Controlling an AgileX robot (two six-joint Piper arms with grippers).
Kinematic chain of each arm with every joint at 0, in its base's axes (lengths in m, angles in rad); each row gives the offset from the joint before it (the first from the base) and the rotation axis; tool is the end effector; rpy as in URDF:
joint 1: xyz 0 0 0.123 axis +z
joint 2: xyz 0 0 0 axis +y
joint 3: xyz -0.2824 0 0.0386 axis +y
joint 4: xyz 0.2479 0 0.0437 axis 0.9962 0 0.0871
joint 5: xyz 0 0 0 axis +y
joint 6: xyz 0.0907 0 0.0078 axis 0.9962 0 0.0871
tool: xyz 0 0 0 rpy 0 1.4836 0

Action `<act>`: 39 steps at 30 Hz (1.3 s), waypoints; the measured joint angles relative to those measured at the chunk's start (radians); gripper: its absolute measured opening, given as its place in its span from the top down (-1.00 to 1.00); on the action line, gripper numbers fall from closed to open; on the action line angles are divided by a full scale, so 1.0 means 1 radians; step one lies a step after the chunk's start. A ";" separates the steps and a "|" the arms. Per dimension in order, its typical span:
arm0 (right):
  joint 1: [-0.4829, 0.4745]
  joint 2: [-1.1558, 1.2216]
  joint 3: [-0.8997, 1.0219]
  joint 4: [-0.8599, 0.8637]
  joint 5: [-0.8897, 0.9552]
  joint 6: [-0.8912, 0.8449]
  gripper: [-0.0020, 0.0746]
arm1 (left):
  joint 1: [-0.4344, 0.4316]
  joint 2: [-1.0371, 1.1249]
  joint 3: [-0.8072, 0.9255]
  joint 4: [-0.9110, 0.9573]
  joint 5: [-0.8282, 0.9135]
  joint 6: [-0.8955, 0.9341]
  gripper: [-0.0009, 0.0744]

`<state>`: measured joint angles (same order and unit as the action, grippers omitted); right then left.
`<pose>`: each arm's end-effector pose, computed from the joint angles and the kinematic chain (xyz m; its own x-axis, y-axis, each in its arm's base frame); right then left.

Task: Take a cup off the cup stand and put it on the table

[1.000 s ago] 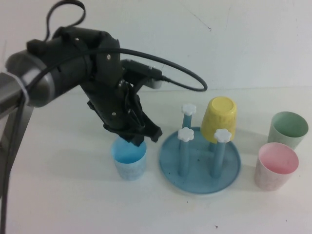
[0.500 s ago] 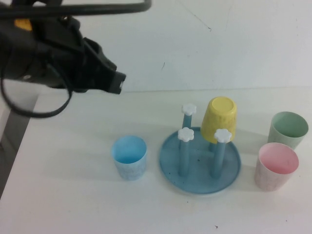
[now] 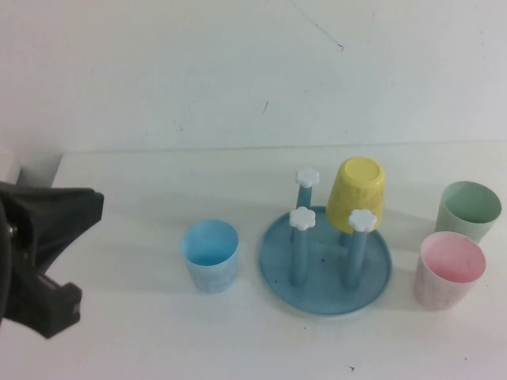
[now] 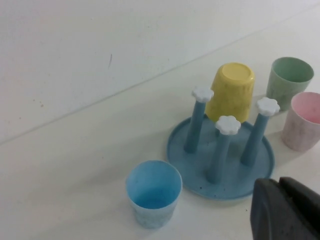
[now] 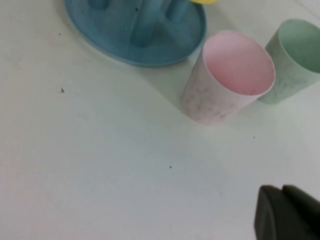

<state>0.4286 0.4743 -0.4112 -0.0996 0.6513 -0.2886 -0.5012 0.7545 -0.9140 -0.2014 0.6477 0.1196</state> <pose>0.0843 0.0325 0.2610 -0.3632 -0.5607 -0.7441 -0.5369 0.7787 -0.3246 0.1192 -0.0779 0.3925 -0.3581 0.1489 -0.9217 0.5603 0.8239 -0.0846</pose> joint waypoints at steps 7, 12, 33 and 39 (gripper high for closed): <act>0.000 0.000 0.000 0.002 0.003 0.000 0.95 | 0.000 -0.071 0.067 -0.025 0.044 0.000 0.98; 0.000 0.000 0.000 0.002 0.002 0.000 0.95 | 0.000 -0.071 0.069 -0.025 0.135 0.002 0.98; 0.001 0.000 0.000 0.005 0.013 0.000 0.95 | 0.256 -0.433 0.481 0.070 -0.294 -0.013 0.98; 0.001 0.000 0.000 0.005 0.017 0.000 0.95 | 0.337 -0.593 0.688 0.012 -0.362 -0.018 0.98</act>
<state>0.4293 0.4743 -0.4112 -0.0950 0.6681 -0.2886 -0.1640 0.1614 -0.2264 -0.1892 0.2855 0.1013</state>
